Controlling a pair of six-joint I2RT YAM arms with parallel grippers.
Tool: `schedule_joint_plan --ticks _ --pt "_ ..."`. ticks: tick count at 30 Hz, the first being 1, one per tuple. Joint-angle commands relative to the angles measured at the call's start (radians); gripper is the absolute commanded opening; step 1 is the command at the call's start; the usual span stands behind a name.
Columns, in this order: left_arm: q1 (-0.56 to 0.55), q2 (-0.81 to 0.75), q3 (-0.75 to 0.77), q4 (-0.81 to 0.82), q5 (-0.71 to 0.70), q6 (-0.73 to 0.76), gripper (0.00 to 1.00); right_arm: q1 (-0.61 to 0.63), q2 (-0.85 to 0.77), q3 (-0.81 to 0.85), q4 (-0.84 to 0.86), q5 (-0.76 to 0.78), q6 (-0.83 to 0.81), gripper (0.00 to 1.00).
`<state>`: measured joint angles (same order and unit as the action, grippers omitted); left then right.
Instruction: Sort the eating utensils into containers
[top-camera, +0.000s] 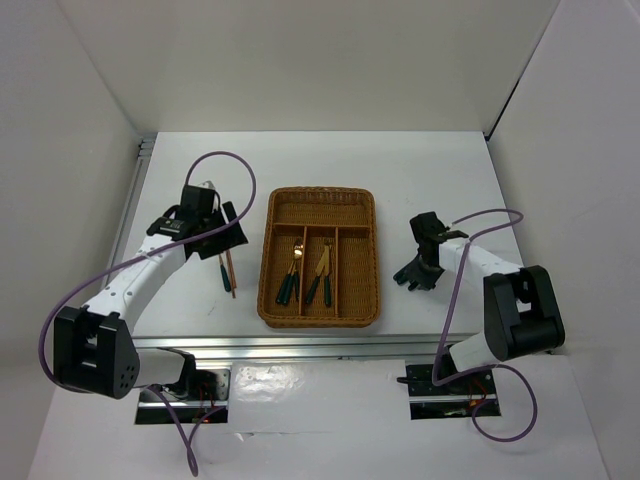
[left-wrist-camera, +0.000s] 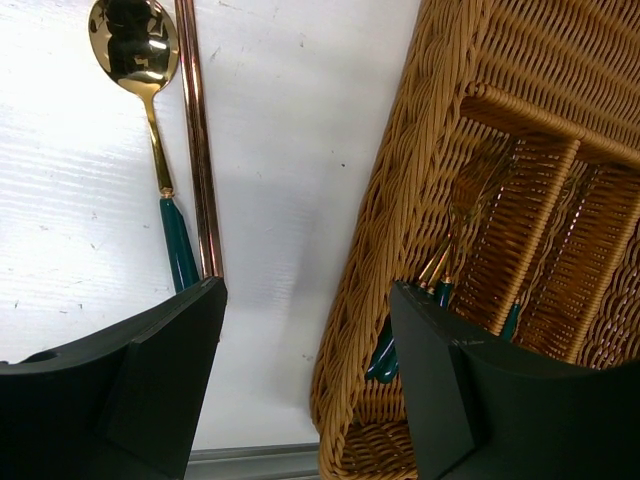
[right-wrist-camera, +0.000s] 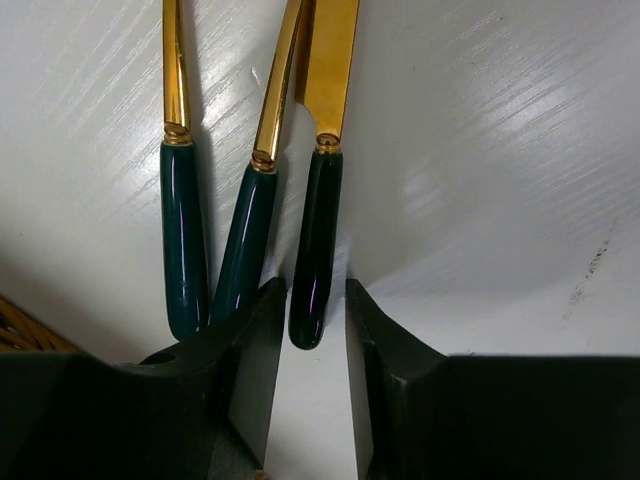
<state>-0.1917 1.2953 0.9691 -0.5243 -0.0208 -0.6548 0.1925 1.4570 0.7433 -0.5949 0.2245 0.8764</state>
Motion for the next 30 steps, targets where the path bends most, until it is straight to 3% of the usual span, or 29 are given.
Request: schedule_joint_plan --ticks 1,5,9,17,24,30 --pt "0.006 0.007 0.036 0.007 0.007 0.02 0.8 -0.004 0.034 -0.022 0.041 0.009 -0.001 0.37" --pt "0.006 0.016 0.036 0.007 0.007 0.02 0.8 -0.004 0.043 -0.022 0.031 0.009 -0.001 0.2" --pt "0.006 0.016 0.036 0.007 0.007 0.02 0.8 -0.004 0.043 -0.002 -0.022 0.029 0.018 0.15" --pt "0.006 0.016 0.045 0.007 0.007 0.029 0.8 -0.013 -0.116 0.132 -0.267 0.124 0.104 0.1" --pt "0.015 0.016 0.045 0.007 0.018 0.029 0.8 -0.004 -0.221 0.292 -0.31 0.125 0.023 0.05" --pt "0.015 0.007 0.045 0.007 0.009 0.029 0.8 0.188 -0.138 0.395 -0.246 0.073 -0.002 0.04"
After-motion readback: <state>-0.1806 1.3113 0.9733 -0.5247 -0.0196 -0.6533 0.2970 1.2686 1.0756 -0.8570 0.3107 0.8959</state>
